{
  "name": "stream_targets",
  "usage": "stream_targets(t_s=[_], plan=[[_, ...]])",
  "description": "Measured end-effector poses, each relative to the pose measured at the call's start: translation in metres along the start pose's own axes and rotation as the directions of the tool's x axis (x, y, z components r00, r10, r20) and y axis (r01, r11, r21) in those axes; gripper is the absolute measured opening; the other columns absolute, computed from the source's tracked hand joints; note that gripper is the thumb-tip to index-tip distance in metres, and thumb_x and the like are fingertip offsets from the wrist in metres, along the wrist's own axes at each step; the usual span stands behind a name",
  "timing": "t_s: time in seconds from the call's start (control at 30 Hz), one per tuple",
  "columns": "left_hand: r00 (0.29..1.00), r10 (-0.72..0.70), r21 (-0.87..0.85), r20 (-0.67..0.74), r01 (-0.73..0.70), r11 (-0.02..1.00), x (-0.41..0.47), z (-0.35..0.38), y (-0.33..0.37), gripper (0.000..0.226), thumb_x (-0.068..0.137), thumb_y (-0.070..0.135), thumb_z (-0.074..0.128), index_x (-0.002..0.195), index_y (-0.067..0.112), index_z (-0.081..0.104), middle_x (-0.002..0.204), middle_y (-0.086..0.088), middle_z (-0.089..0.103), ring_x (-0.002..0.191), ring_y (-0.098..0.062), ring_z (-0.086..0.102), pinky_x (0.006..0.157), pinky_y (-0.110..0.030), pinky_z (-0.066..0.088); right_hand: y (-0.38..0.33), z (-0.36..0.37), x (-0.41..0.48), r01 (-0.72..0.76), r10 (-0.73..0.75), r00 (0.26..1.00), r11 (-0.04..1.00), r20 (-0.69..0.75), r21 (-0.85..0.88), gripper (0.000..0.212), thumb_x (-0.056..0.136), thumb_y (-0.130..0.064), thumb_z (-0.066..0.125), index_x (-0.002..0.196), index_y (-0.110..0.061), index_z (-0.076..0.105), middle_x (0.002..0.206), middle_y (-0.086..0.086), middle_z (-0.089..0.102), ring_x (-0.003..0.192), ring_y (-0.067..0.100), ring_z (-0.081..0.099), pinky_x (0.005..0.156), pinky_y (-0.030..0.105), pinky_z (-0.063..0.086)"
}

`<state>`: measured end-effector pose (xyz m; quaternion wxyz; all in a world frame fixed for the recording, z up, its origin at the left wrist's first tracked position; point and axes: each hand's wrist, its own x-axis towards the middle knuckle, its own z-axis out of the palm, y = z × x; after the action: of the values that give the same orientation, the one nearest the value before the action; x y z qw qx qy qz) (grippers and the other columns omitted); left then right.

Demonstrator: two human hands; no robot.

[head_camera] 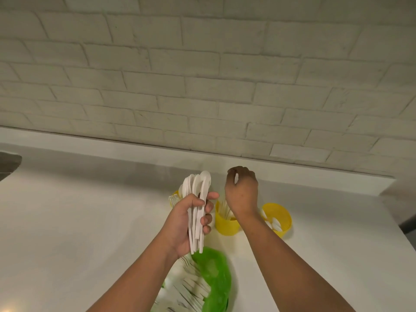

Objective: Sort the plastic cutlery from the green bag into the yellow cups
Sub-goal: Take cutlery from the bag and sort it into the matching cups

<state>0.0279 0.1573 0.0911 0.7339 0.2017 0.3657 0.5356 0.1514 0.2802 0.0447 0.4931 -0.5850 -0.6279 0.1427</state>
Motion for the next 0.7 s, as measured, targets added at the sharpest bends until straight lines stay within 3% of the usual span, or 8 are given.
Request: stream_targets(t_s=[0.1, 0.17, 0.23, 0.3, 0.43, 0.5, 0.6, 0.7], plan=[[1.000, 0.012, 0.015, -0.022, -0.012, 1.000, -0.004, 0.009, 0.002, 0.039, 0.075, 0.019, 0.053, 0.106, 0.007, 0.074, 0.074, -0.001, 0.050, 0.045, -0.009, 0.041, 0.039, -0.021, 0.039, -0.020, -0.027, -0.006, -0.039, 0.042, 0.999, 0.991, -0.022, 0.127, 0.028, 0.089, -0.019, 0.048, 0.093, -0.011, 0.075, 0.095, 0.005, 0.074, 0.097, 0.027, 0.061, 0.079, 0.025, 0.038], [0.999, 0.025, 0.031, -0.041, -0.024, 0.999, -0.004, 0.014, 0.002, 0.041, 0.076, 0.021, 0.051, 0.107, 0.006, 0.074, 0.073, -0.002, 0.051, 0.046, -0.010, 0.043, 0.040, -0.021, 0.039, -0.030, -0.042, -0.019, -0.208, 0.176, 0.975, 0.940, 0.139, 0.270, 0.026, 0.089, -0.028, 0.050, 0.089, -0.017, 0.074, 0.093, 0.001, 0.073, 0.094, 0.023, 0.063, 0.078, 0.027, 0.043], [0.998, 0.033, 0.062, -0.061, -0.029, 0.998, -0.003, 0.021, 0.000, 0.039, 0.077, 0.020, 0.050, 0.106, 0.004, 0.071, 0.072, -0.003, 0.052, 0.048, -0.013, 0.045, 0.041, -0.023, 0.040, -0.038, -0.055, -0.030, -0.393, 0.255, 0.892, 0.847, 0.375, 0.359, 0.028, 0.083, -0.042, 0.053, 0.088, -0.023, 0.073, 0.089, -0.004, 0.074, 0.088, 0.020, 0.067, 0.080, 0.033, 0.051], [0.996, 0.024, 0.098, -0.085, -0.016, 0.995, -0.002, 0.027, -0.004, 0.028, 0.082, 0.018, 0.049, 0.096, 0.002, 0.066, 0.071, -0.007, 0.054, 0.051, -0.017, 0.047, 0.043, -0.025, 0.042, -0.042, -0.069, -0.043, -0.547, 0.244, 0.767, 0.733, 0.593, 0.406, 0.023, 0.085, -0.042, 0.059, 0.089, -0.024, 0.073, 0.078, -0.004, 0.070, 0.072, 0.020, 0.066, 0.073, 0.040, 0.057], [0.991, -0.028, 0.145, -0.134, 0.048, 0.988, -0.001, 0.037, -0.014, 0.029, 0.091, 0.016, 0.047, 0.090, -0.002, 0.070, 0.064, -0.015, 0.054, 0.051, -0.023, 0.053, 0.047, -0.028, 0.052, -0.045, -0.095, -0.054, -0.717, 0.182, 0.601, 0.552, 0.778, 0.425, 0.014, 0.101, -0.022, 0.058, 0.093, -0.015, 0.067, 0.063, -0.004, 0.056, 0.054, 0.011, 0.050, 0.055, 0.026, 0.048], [0.989, -0.027, 0.175, -0.146, 0.053, 0.983, -0.001, 0.040, -0.018, 0.032, 0.094, 0.015, 0.046, 0.096, -0.003, 0.072, 0.067, -0.017, 0.057, 0.054, -0.024, 0.055, 0.050, -0.029, 0.054, -0.040, -0.100, -0.057, -0.708, 0.159, 0.606, 0.555, 0.780, 0.437, 0.011, 0.101, -0.020, 0.059, 0.094, -0.013, 0.065, 0.069, -0.001, 0.061, 0.058, 0.011, 0.056, 0.060, 0.027, 0.050], [0.993, 0.000, 0.205, -0.116, 0.024, 0.978, -0.001, 0.045, -0.024, 0.033, 0.098, 0.012, 0.047, 0.112, -0.009, 0.069, 0.093, -0.025, 0.070, 0.076, -0.029, 0.069, 0.070, -0.037, 0.061, -0.035, -0.104, -0.062, -0.628, 0.177, 0.691, 0.628, 0.701, 0.460, 0.013, 0.102, -0.021, 0.059, 0.107, -0.015, 0.069, 0.091, 0.004, 0.078, 0.086, 0.020, 0.076, 0.078, 0.036, 0.060], [0.997, 0.026, 0.205, -0.075, -0.010, 0.979, -0.004, 0.049, -0.029, 0.031, 0.101, 0.011, 0.053, 0.122, -0.004, 0.069, 0.113, -0.032, 0.071, 0.092, -0.032, 0.072, 0.079, -0.042, 0.063, -0.032, -0.110, -0.067, -0.584, 0.229, 0.755, 0.661, 0.614, 0.471, 0.020, 0.106, -0.025, 0.053, 0.113, -0.017, 0.070, 0.095, 0.007, 0.079, 0.091, 0.026, 0.077, 0.077, 0.042, 0.062]])
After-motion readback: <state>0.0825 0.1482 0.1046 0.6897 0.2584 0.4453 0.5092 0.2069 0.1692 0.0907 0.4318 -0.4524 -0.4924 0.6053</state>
